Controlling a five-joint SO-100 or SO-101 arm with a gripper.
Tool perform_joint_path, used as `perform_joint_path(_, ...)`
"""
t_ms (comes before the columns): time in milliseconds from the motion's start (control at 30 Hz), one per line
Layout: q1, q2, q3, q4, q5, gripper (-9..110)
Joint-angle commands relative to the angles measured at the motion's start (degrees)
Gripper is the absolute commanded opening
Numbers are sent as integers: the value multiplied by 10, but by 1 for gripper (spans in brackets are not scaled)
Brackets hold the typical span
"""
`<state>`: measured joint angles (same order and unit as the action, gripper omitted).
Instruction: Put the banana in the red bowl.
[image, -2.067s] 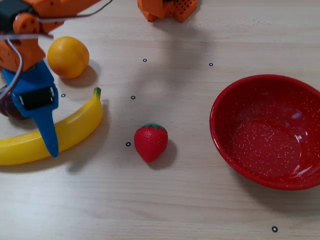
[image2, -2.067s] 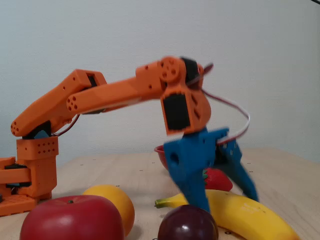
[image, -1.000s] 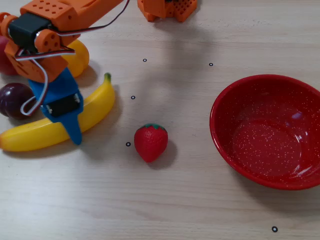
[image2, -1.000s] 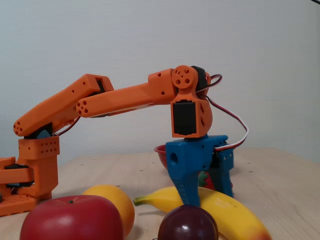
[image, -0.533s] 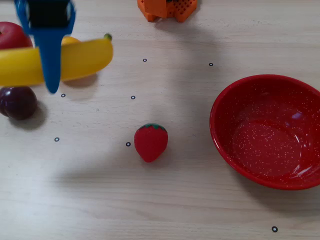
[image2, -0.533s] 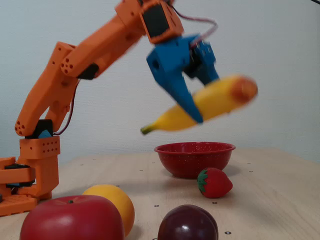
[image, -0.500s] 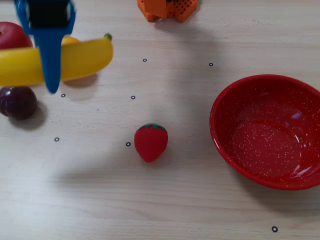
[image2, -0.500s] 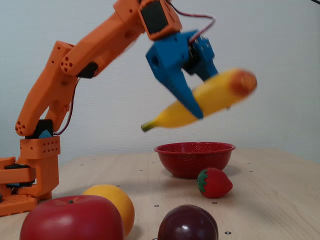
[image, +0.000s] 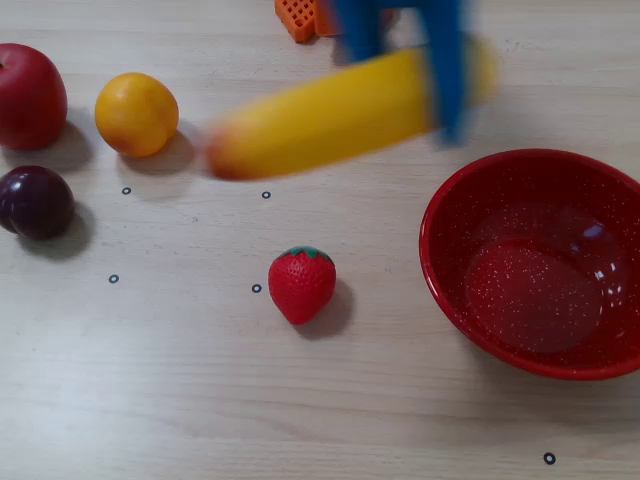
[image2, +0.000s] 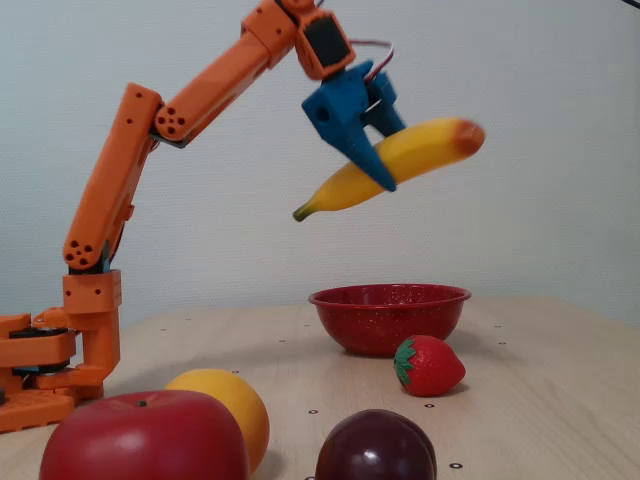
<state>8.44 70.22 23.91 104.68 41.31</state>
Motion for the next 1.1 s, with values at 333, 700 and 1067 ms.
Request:
perform_joint_path(333, 149, -102, -103, 57, -75, 0)
perform_joint_path(700, 163, -221, -129, 57, -99, 0)
perform_joint_path(1067, 145, -241, -62, 44, -67, 24)
